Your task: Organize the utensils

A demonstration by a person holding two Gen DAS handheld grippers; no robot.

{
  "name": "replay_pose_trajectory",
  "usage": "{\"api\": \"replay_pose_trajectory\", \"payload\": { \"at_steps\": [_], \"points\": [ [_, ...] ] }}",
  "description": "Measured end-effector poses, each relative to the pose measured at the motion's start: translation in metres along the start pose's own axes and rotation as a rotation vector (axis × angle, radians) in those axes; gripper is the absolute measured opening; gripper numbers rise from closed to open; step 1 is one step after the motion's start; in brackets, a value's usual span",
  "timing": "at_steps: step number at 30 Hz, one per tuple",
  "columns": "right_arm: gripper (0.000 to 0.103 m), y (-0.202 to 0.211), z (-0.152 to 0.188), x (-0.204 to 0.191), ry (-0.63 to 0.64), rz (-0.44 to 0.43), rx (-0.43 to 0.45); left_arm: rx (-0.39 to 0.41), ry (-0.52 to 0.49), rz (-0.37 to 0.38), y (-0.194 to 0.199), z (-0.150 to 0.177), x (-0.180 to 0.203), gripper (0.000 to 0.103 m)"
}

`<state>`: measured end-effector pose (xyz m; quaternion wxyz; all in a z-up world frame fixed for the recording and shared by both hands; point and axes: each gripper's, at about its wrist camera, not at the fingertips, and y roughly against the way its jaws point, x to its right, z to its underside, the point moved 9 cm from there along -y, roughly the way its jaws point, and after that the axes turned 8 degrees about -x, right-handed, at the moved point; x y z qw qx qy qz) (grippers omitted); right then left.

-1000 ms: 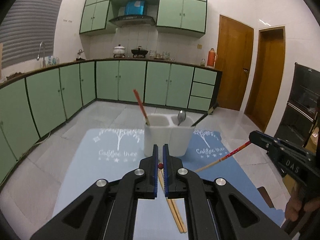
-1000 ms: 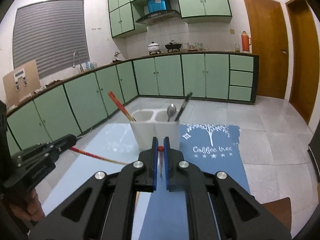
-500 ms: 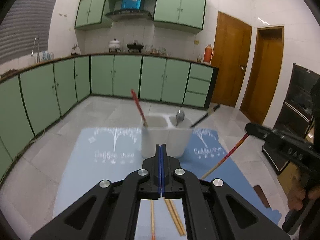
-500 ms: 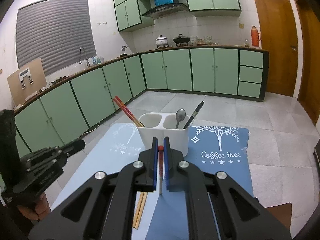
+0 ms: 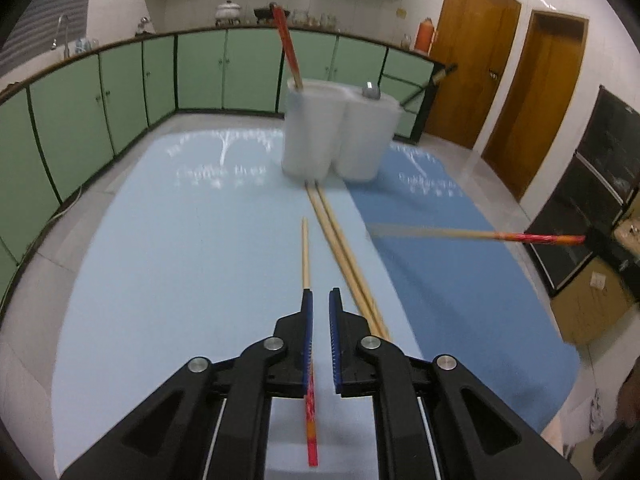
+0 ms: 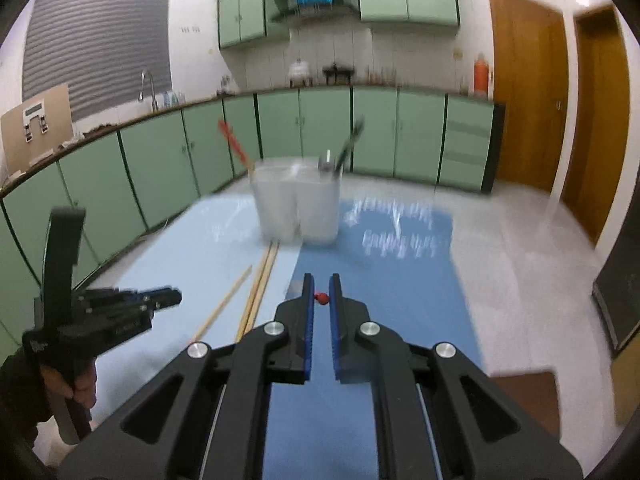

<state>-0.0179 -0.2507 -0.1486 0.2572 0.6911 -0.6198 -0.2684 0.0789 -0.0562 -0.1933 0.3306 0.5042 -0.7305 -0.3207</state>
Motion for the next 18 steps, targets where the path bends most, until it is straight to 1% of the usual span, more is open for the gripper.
{"api": "replay_pose_trajectory", "payload": {
  "at_steps": [2, 3, 5, 10, 14, 16, 18],
  "points": [
    [0.005, -0.020, 0.013, -0.003, -0.001, 0.006, -0.041, -0.011, 0.005, -0.001, -0.002, 0.009, -0.001, 0.020],
    [0.005, -0.031, 0.019, -0.004, -0.006, 0.002, -0.063, -0.016, 0.009, 0.002, -0.003, 0.013, -0.002, 0.021],
    [0.005, -0.046, 0.026, -0.006, -0.014, -0.008, -0.082, -0.023, 0.005, -0.007, -0.007, 0.018, -0.004, 0.025],
    [0.005, -0.074, 0.039, -0.008, -0.016, 0.010, -0.129, -0.062, 0.010, -0.007, -0.015, 0.032, -0.010, 0.033],
    [0.005, -0.091, 0.052, -0.004, -0.028, 0.021, -0.173, -0.096, 0.010, -0.003, -0.023, 0.043, -0.010, 0.034],
    [0.005, -0.094, 0.055, -0.002, -0.033, 0.021, -0.181, -0.121, 0.010, 0.002, -0.030, 0.050, -0.009, 0.033],
    [0.005, -0.095, 0.056, 0.000, -0.033, 0.025, -0.182, -0.126, 0.007, -0.005, -0.033, 0.053, -0.009, 0.033]
  ]
}}
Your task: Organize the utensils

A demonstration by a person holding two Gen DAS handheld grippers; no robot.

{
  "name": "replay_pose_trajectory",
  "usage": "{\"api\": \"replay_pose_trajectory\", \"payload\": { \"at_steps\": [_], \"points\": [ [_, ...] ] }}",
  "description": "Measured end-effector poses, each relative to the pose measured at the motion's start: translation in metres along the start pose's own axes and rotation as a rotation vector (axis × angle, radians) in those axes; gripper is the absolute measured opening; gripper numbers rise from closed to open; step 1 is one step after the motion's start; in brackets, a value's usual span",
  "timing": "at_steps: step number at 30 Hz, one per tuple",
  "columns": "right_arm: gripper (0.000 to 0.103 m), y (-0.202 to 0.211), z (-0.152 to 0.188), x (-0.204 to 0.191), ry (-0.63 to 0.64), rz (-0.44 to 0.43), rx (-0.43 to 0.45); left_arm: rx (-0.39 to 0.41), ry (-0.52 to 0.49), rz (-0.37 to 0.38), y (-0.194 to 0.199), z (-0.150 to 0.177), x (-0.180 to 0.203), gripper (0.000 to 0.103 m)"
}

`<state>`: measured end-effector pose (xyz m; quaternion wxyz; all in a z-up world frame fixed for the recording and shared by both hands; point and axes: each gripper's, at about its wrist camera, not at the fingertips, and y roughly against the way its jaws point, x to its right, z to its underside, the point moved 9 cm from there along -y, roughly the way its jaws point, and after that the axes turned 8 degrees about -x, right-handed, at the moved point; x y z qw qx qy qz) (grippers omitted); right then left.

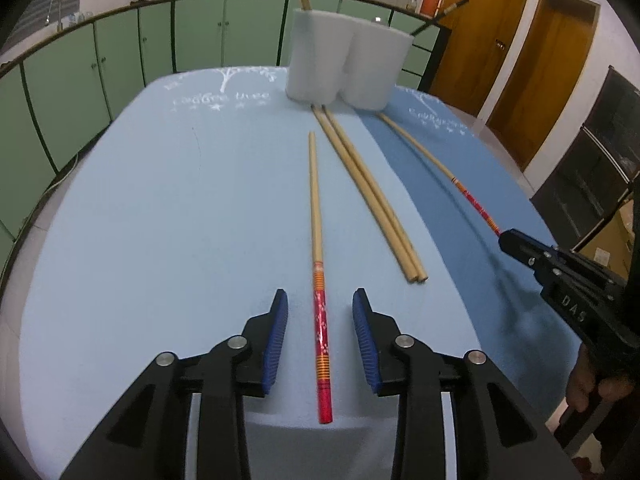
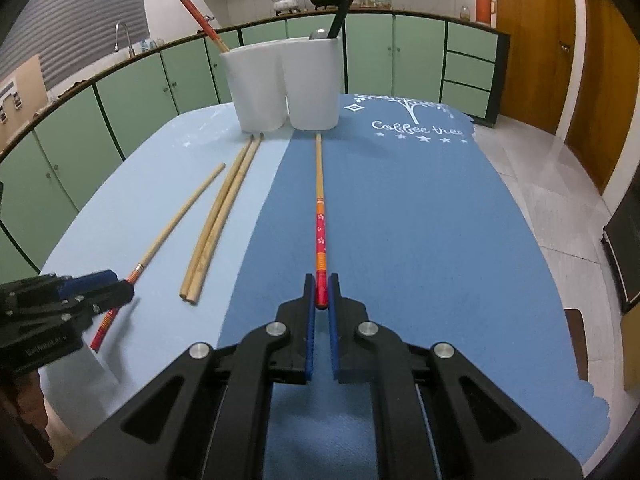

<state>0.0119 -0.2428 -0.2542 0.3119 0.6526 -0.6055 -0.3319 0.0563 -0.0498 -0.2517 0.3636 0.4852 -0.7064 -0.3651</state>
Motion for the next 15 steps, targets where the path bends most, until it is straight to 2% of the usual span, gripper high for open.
{"api": "replay_pose_trajectory", "payload": {
  "at_steps": [1, 3, 4, 5, 11, 15],
  "points": [
    [0.005, 0.000, 0.000, 0.001, -0.002, 0.001, 0.000, 0.003, -0.008, -0.007, -0.001, 0.000, 0.001, 0.032],
    [0.005, -0.002, -0.002, 0.002, -0.004, 0.002, 0.000, 0.002, -0.019, -0.025, -0.002, -0.001, 0.003, 0.019],
    [0.005, -0.002, -0.003, 0.002, -0.005, 0.002, -0.001, -0.002, -0.022, -0.039, -0.004, -0.001, 0.003, 0.008],
    [0.005, -0.002, -0.003, 0.001, -0.006, 0.001, -0.001, -0.003, -0.022, -0.041, -0.005, -0.002, 0.004, 0.006],
    [0.005, -0.005, -0.004, 0.001, 0.000, 0.004, -0.006, 0.013, -0.029, -0.054, -0.008, -0.010, 0.006, 0.005],
    [0.005, -0.009, -0.007, 0.003, -0.006, 0.009, -0.006, 0.027, -0.014, -0.063, -0.014, -0.032, 0.001, 0.005]
  ]
}}
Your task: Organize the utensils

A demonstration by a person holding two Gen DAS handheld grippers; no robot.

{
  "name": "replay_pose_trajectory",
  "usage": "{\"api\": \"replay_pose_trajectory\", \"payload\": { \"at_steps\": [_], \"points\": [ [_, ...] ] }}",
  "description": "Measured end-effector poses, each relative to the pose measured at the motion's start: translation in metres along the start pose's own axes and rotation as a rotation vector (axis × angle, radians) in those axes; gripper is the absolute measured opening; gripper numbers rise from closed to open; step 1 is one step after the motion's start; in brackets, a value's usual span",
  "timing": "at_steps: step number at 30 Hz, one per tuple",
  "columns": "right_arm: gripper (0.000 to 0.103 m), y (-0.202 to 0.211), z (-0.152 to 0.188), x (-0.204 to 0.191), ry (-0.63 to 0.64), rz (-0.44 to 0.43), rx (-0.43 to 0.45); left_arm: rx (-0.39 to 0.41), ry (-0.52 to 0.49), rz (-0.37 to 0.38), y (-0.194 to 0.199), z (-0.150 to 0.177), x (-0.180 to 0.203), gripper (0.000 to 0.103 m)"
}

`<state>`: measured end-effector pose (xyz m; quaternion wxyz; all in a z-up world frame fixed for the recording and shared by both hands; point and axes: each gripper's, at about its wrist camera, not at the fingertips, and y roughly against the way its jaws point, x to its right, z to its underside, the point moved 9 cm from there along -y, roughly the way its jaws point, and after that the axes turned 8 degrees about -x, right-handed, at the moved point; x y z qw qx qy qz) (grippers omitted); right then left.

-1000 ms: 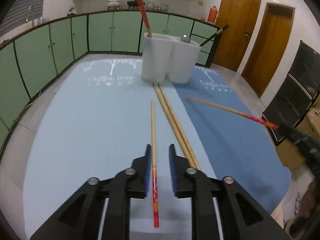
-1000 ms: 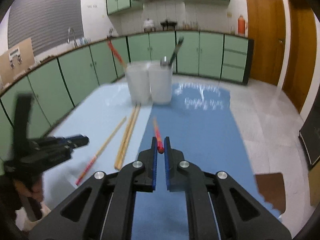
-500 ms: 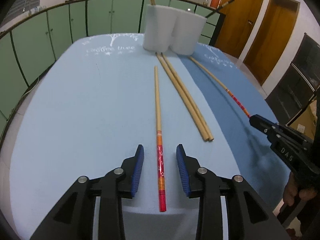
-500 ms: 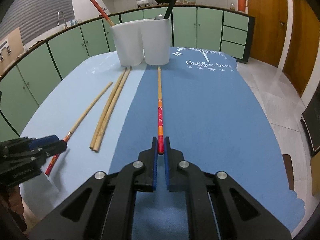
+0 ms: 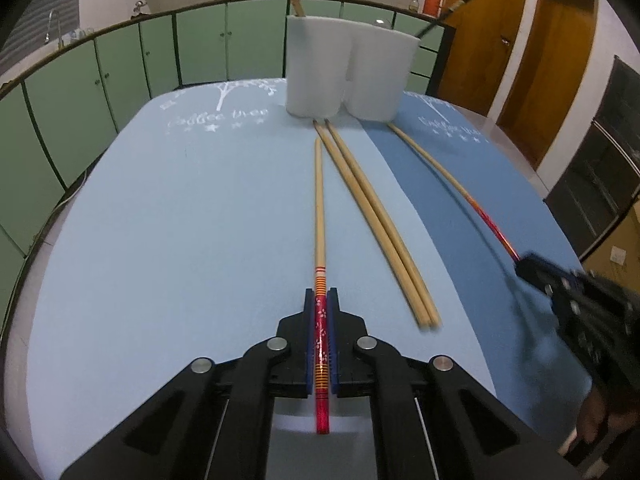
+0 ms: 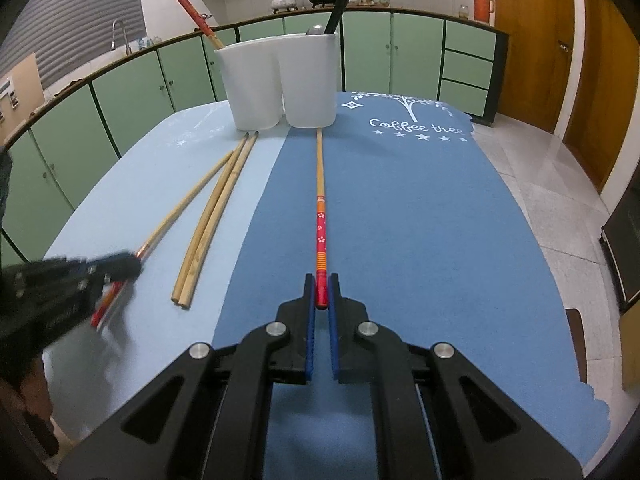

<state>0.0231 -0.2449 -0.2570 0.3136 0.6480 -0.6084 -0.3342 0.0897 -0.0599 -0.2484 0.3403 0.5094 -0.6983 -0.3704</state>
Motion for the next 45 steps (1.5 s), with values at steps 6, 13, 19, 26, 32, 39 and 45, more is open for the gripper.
{"api": "replay_pose_trajectory", "payload": {
  "at_steps": [6, 13, 19, 26, 32, 39, 45],
  "points": [
    [0.005, -0.006, -0.002, 0.002, -0.006, 0.000, -0.003, -0.002, 0.009, 0.021, -0.006, -0.018, -0.005, 0.024],
    [0.005, -0.006, 0.001, 0.003, -0.014, -0.011, -0.006, -0.001, 0.029, 0.033, 0.015, 0.024, -0.011, 0.049],
    [0.005, -0.008, 0.003, 0.003, -0.018, -0.015, -0.007, 0.027, 0.003, 0.012, 0.022, 0.041, -0.008, 0.048],
    [0.005, -0.012, 0.007, 0.003, -0.021, -0.020, -0.019, 0.058, 0.000, 0.004, 0.013, 0.031, -0.002, 0.018],
    [0.005, -0.012, 0.007, 0.003, -0.017, -0.017, -0.021, 0.068, 0.000, -0.002, 0.012, 0.032, 0.000, 0.006],
    [0.006, -0.013, 0.007, 0.004, -0.021, -0.025, -0.021, 0.079, 0.012, -0.015, 0.013, 0.033, 0.000, 0.007],
    [0.017, -0.008, 0.012, 0.006, -0.038, -0.075, -0.025, 0.091, 0.004, -0.032, 0.013, 0.035, 0.002, 0.007]
  ]
}}
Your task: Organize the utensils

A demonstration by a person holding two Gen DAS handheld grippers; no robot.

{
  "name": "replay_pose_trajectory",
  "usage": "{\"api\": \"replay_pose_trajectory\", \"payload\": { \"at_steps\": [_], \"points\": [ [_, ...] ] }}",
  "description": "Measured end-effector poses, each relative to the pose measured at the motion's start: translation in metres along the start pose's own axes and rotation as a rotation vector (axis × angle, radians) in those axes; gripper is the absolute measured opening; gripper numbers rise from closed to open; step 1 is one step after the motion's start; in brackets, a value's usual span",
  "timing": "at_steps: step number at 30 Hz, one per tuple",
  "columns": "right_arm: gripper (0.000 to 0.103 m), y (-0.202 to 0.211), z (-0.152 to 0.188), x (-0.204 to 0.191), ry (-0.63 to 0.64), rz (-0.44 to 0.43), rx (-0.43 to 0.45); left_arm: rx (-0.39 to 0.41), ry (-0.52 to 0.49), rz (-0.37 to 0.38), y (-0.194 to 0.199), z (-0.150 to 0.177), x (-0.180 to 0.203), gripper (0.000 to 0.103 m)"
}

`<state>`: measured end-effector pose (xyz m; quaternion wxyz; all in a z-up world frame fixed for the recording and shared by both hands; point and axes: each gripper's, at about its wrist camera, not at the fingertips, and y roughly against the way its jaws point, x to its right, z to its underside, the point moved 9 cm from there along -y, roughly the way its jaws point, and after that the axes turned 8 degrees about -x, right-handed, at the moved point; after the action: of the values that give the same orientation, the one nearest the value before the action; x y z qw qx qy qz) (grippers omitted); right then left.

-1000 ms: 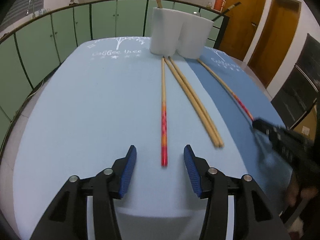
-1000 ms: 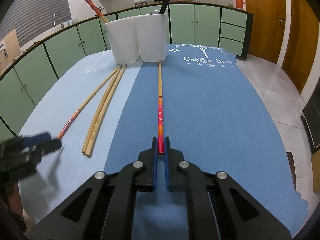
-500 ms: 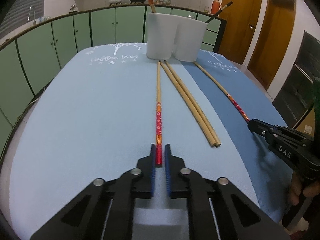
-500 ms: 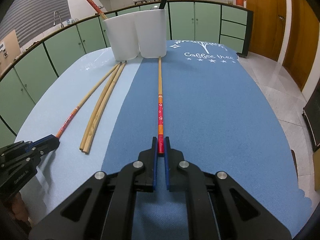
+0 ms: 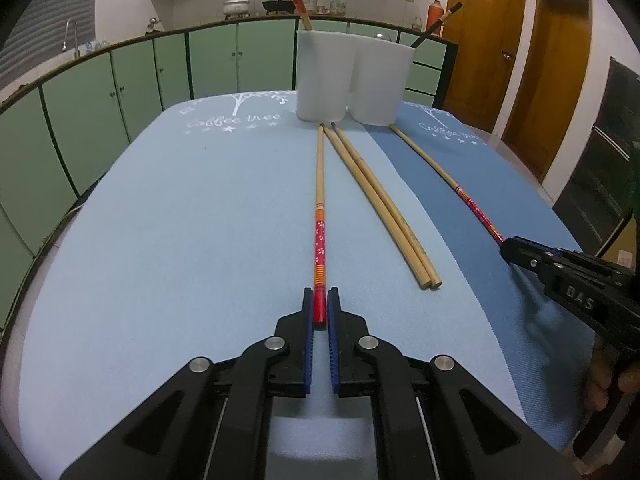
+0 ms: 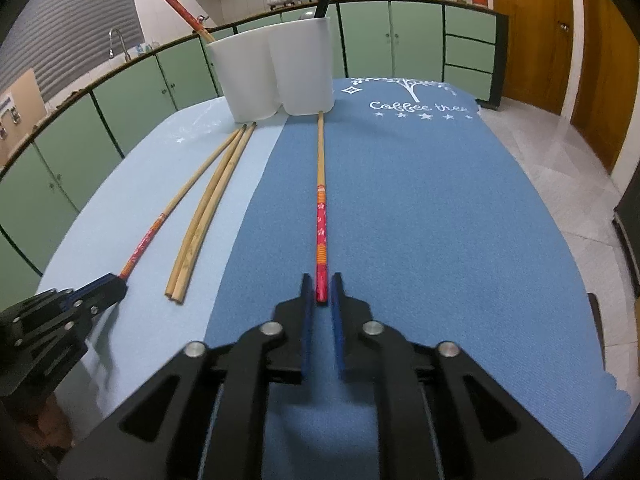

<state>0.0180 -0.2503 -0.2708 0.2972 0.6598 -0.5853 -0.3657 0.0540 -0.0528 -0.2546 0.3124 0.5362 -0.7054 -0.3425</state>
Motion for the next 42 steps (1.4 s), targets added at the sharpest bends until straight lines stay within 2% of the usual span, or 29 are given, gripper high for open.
{"api": "replay_pose_trajectory", "payload": {
  "at_steps": [3, 11, 18, 22, 26, 35, 38, 42],
  "points": [
    [0.028, 0.006, 0.006, 0.001, 0.001, -0.015, 0.007, -0.003, 0.008, 0.010, 0.000, -0.001, -0.001, 0.007],
    [0.028, 0.004, 0.006, -0.002, 0.013, -0.009, 0.012, 0.002, 0.017, 0.016, 0.000, 0.000, -0.001, 0.007],
    [0.006, -0.003, 0.001, -0.004, 0.049, 0.049, 0.009, 0.007, 0.005, -0.017, -0.001, 0.000, 0.001, 0.007],
    [0.005, -0.003, 0.000, -0.005, 0.067, 0.069, 0.006, 0.004, -0.014, -0.042, -0.002, -0.002, 0.003, 0.006],
    [0.005, 0.009, -0.007, -0.004, 0.075, 0.070, 0.027, -0.021, 0.004, -0.014, 0.005, -0.007, 0.001, 0.006],
    [0.005, 0.073, -0.051, -0.011, 0.097, 0.023, 0.167, 0.085, -0.029, 0.013, 0.073, -0.054, 0.004, 0.006],
    [0.005, 0.089, -0.064, -0.014, 0.110, 0.017, 0.210, 0.059, -0.046, 0.038, 0.081, -0.065, 0.007, 0.006],
    [0.005, 0.087, -0.062, -0.016, 0.116, 0.022, 0.204, 0.003, -0.008, 0.040, 0.058, -0.058, 0.000, 0.006]
  ]
}}
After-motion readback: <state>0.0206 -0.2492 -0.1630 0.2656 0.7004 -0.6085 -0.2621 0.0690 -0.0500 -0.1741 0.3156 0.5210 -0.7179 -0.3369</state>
